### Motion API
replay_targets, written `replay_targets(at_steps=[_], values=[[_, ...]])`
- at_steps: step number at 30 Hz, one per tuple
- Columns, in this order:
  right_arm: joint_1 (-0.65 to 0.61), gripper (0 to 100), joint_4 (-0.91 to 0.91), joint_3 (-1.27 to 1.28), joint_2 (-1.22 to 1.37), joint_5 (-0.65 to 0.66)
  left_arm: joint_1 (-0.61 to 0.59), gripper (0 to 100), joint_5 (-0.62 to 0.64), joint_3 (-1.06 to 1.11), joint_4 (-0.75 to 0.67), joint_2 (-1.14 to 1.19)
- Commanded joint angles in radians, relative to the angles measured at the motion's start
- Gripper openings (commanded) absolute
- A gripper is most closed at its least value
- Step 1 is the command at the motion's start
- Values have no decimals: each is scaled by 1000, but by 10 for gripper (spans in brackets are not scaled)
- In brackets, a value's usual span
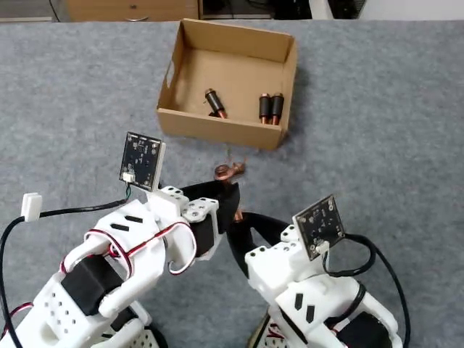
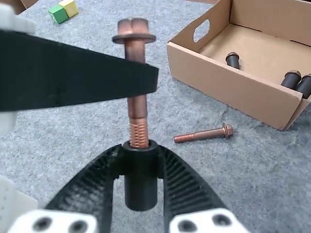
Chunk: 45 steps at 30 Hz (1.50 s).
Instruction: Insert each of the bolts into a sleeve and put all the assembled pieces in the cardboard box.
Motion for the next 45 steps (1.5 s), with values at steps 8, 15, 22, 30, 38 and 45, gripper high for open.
replay_targets(at_steps=[8, 15, 22, 30, 38, 45], values=[[22, 2, -29, -42, -81, 3, 51, 19, -5, -38, 54, -7], [30, 2, -29, -45, -81, 3, 52, 19, -5, -35, 64, -47], [39, 2, -29, -44, -81, 3, 57, 24, -26, -20, 146, -165], [41, 2, -29, -42, -81, 3, 49, 180, -52, -3, 141, -171], [90, 2, -68, -47, -81, 6, 32, 168, -52, -25, 163, -173], [265, 2, -245, -42, -54, 5, -175, 167, -60, -92, 178, -174]])
